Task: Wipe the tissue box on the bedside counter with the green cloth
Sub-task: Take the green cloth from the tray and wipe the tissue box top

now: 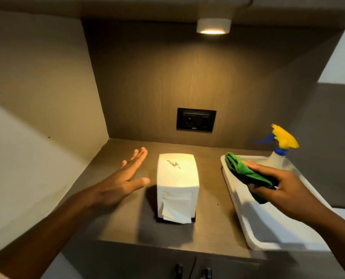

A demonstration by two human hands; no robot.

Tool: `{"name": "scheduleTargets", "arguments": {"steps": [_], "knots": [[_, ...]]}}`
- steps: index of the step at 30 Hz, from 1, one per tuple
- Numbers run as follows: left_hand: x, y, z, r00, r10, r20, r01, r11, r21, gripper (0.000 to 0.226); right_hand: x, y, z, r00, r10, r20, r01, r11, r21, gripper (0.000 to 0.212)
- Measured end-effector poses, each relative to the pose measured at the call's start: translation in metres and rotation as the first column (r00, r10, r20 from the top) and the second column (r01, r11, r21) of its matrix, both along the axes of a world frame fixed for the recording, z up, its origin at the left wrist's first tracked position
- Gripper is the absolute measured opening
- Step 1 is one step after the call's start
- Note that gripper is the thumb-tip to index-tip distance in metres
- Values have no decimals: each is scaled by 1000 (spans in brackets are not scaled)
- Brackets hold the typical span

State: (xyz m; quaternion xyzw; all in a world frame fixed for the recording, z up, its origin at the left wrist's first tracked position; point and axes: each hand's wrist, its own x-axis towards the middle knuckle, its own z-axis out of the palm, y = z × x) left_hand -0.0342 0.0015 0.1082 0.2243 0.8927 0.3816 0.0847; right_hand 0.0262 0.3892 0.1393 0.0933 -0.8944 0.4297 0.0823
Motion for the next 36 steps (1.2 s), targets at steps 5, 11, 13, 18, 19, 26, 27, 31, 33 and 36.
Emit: {"name": "scheduleTargets", "arguments": {"steps": [5,11,13,18,19,26,27,31,33,36], "knots": [[-29,27,28,980,-83,178,121,970,-211,129,-12,-74,39,959,278,47,-265,947,-181,56],[-47,31,4,975,-130,182,151,982,-109,137,-45,-126,36,979,189,76,-204,907,368,72],[-48,29,-1,980,-121,157,131,990,-54,138,-52,-137,30,980,139,141,-193,826,529,80],[-50,32,-7,975,-174,137,165,984,73,128,-26,-138,21,997,7,79,-59,727,684,80],[-50,32,-8,974,-176,140,165,982,89,128,-16,-138,19,998,-5,59,-39,707,707,83],[-48,32,-15,965,-171,198,122,964,238,134,-23,-169,29,996,65,57,-85,652,754,86],[-48,32,-17,964,-171,203,119,962,247,134,-29,-169,32,998,35,58,-66,640,765,83],[-48,31,-25,962,-174,211,110,953,282,133,-12,-157,37,991,-56,118,-65,572,818,90],[-48,31,-27,962,-181,204,112,944,310,132,0,-163,39,988,-24,153,-112,571,813,95],[-47,32,-27,957,-181,224,91,929,360,133,-14,-179,33,989,95,117,-150,557,817,93]]}}
